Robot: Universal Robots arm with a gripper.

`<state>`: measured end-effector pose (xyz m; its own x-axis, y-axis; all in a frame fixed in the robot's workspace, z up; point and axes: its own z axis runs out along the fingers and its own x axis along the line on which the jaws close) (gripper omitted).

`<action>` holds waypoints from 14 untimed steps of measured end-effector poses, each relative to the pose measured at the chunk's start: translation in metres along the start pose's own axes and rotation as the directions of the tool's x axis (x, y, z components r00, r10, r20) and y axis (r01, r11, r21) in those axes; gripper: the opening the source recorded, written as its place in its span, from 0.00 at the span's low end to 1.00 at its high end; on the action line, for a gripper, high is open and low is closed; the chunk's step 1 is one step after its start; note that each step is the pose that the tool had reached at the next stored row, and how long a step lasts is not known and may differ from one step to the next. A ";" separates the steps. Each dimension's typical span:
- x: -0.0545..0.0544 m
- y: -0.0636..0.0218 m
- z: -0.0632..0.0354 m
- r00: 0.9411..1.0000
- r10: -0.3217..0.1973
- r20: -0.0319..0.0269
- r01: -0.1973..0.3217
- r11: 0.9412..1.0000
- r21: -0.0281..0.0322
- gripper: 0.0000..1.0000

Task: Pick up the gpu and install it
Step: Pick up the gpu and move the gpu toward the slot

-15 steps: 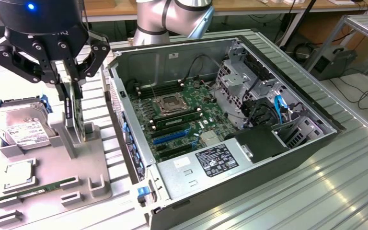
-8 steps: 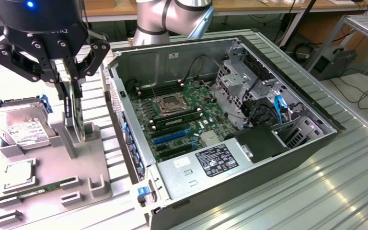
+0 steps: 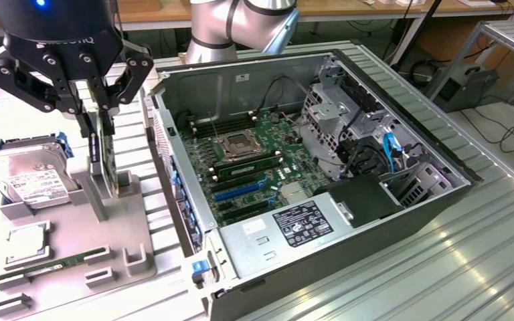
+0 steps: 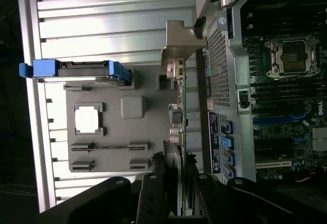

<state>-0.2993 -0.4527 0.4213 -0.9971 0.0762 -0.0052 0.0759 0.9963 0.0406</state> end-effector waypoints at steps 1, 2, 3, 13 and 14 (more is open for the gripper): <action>0.000 0.0000 -0.0003 1.000 0.000 0.000 0.000 1.000 0.000 0.26; 0.000 0.0000 -0.0008 1.000 0.000 0.000 0.000 1.000 0.000 0.26; 0.000 0.0001 -0.0012 1.000 0.000 0.000 0.000 1.000 0.000 0.26; 0.000 0.0002 -0.0058 1.000 0.000 0.000 0.000 1.000 0.000 0.26; 0.000 0.0002 -0.0061 1.000 0.000 0.000 0.000 1.000 0.000 0.26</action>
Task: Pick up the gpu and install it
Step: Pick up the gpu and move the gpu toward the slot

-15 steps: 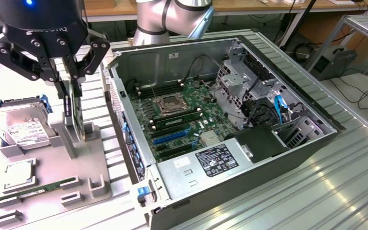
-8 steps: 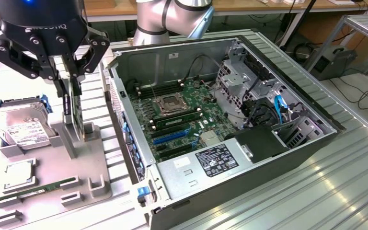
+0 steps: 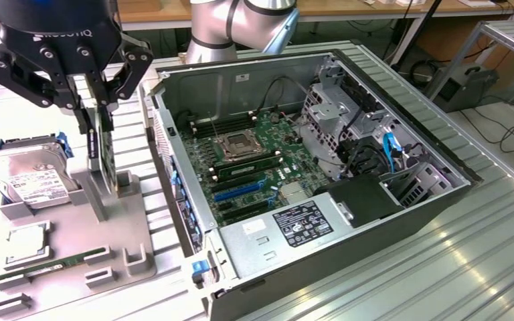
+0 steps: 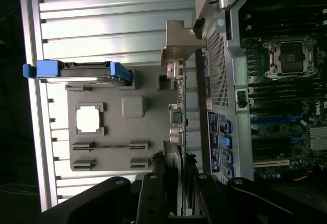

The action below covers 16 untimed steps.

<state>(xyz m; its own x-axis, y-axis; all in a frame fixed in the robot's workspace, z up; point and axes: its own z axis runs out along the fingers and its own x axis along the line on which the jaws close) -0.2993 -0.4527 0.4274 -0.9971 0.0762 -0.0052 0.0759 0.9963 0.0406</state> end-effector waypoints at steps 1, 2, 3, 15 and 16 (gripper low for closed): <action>0.000 0.0000 0.0000 1.000 0.000 0.000 0.000 1.000 0.000 0.26; 0.000 0.0000 0.0000 1.000 0.000 0.000 0.000 1.000 0.000 0.26; 0.000 0.0000 -0.0001 1.000 0.000 0.000 0.000 1.000 0.000 0.26; -0.006 0.0004 -0.0001 1.000 0.000 0.000 0.000 1.000 0.000 0.26; -0.006 0.0005 -0.0001 1.000 0.000 0.000 0.000 1.000 0.000 0.26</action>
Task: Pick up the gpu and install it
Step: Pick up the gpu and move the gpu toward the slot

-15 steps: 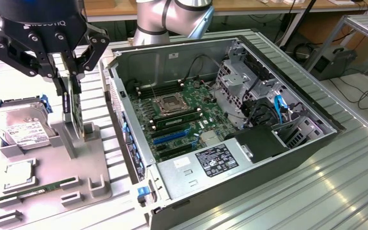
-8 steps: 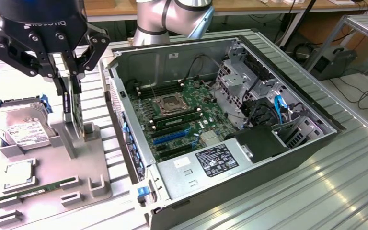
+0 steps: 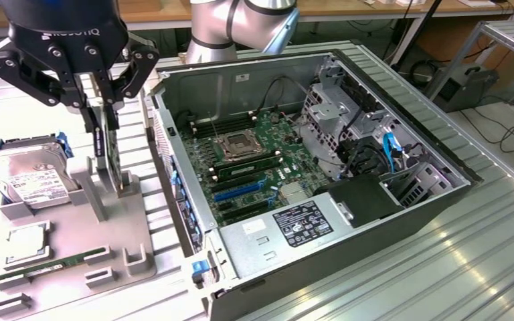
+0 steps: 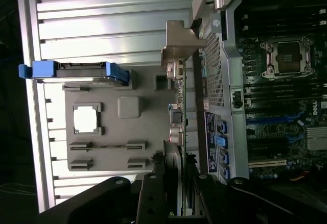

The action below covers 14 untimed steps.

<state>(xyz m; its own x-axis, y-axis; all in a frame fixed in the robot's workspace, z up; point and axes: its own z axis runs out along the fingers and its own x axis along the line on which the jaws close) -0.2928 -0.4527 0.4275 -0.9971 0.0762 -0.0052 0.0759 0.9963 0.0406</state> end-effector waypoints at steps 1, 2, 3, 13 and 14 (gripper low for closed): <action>-0.001 0.0001 0.0000 1.000 0.000 0.000 0.000 1.000 0.000 0.26; -0.002 0.0001 0.0000 1.000 0.000 0.000 0.000 1.000 0.000 0.26; -0.003 0.0002 0.0000 1.000 0.000 0.000 0.000 1.000 0.000 0.26; -0.008 0.0006 0.0001 1.000 0.000 0.000 0.000 1.000 0.000 0.26; -0.009 0.0006 0.0001 1.000 0.000 0.000 0.000 1.000 0.000 0.26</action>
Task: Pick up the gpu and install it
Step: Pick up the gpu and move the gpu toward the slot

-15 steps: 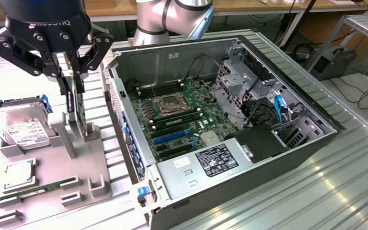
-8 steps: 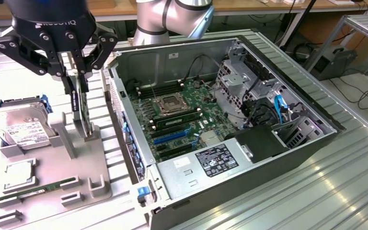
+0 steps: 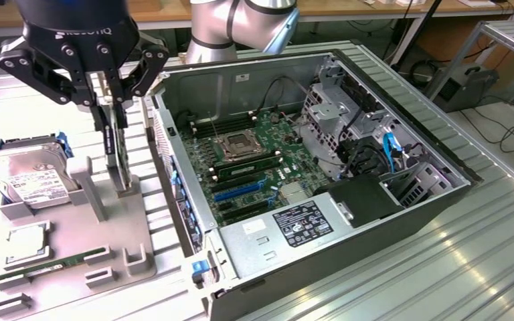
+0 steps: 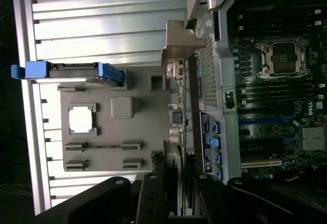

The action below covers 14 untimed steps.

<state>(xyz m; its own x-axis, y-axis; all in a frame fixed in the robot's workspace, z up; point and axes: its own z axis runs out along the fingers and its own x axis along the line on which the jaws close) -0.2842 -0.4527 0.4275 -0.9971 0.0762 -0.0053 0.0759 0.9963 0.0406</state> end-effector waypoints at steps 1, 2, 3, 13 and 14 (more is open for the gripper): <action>-0.001 0.0001 0.0000 1.000 0.000 0.000 0.000 1.000 0.000 0.26; -0.001 0.0001 0.0000 1.000 0.000 0.000 0.000 1.000 0.000 0.26; -0.002 0.0001 0.0000 1.000 0.000 0.000 0.000 1.000 0.000 0.26; -0.010 0.0007 0.0001 1.000 0.000 0.000 0.000 1.000 0.000 0.26; -0.010 0.0008 0.0001 1.000 0.000 0.000 0.000 1.000 0.000 0.26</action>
<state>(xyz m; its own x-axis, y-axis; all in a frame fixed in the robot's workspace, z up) -0.2739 -0.4527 0.4275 -0.9971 0.0762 -0.0052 0.0759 0.9963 0.0406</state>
